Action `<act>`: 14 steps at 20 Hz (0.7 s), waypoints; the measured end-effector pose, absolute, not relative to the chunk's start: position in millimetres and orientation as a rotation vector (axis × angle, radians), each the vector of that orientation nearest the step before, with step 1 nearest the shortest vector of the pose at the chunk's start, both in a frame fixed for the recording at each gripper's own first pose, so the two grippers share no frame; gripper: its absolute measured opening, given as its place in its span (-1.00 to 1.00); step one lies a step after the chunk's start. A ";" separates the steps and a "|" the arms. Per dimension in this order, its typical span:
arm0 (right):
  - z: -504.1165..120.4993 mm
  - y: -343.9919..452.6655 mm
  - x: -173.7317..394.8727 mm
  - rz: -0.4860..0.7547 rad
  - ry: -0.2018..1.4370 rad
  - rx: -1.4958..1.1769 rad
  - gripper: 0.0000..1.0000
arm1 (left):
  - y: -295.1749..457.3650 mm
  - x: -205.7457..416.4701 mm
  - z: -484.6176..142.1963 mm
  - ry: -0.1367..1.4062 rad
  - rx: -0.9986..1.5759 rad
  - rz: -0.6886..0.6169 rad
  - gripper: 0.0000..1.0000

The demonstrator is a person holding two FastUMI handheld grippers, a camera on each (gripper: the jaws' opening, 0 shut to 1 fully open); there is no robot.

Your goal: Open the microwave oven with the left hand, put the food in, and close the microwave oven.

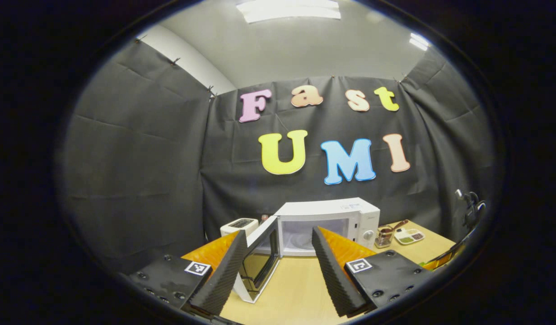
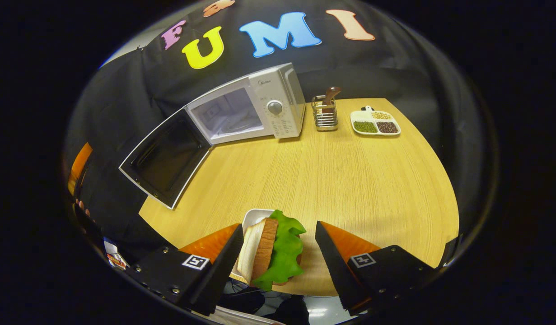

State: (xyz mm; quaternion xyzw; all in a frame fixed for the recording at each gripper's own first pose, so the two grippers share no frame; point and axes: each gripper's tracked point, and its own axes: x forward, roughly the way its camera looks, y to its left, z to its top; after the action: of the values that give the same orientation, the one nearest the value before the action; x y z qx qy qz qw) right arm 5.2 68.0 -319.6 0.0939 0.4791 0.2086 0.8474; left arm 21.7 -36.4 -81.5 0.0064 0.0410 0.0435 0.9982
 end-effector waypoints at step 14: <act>-336.7 90.3 -16.9 0.479 1.186 0.463 -0.25 | -23.4 0.4 -78.2 0.106 0.045 0.164 0.87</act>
State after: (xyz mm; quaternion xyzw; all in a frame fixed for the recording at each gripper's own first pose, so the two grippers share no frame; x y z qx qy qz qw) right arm -16.9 90.3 -336.7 0.2141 0.5483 0.2217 0.7774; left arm 0.4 -23.4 -78.2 0.0227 0.0530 0.0818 0.9950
